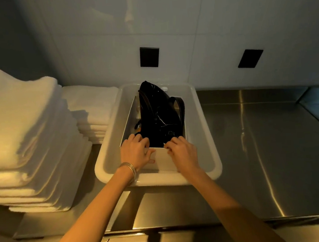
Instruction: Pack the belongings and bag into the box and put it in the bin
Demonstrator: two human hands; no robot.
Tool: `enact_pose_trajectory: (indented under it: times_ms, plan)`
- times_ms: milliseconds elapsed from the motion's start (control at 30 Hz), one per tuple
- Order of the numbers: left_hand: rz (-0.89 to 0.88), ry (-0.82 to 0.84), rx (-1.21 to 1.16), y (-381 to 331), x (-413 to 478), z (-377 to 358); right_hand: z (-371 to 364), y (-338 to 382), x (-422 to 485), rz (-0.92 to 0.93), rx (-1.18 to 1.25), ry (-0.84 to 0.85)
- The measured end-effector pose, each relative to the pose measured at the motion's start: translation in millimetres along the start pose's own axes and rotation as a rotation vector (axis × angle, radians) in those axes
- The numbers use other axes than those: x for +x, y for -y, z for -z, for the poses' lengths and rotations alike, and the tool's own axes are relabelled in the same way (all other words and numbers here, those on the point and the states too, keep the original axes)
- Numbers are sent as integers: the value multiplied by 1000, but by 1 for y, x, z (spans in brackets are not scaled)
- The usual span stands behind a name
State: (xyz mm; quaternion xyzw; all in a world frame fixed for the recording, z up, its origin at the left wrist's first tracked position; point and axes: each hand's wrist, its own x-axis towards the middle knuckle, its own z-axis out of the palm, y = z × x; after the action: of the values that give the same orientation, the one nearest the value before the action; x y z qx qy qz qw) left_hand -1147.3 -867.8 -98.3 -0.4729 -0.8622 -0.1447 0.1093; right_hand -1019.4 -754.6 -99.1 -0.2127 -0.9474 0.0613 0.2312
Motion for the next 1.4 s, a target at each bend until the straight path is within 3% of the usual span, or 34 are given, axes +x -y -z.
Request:
enact_pose_trajectory:
  times_ms: [267, 900, 1067, 1167, 1333, 1400]
  plan:
    - [92, 20, -18, -8, 35, -13, -7, -23, 39, -195, 126, 38]
    - [241, 91, -53, 27, 76, -13, -28, -13, 83, -218, 146, 109]
    - [186, 107, -63, 24, 69, -7, -17, -29, 70, -238, 334, 42]
    - [139, 37, -69, 18, 69, 4, 3, -43, 71, -160, 270, 43]
    - [72, -121, 8, -16, 77, 30, 41, -61, 85, 136, 15, 49]
    - [68, -116, 63, -29, 77, 37, 52, -68, 91, 197, -67, 32]
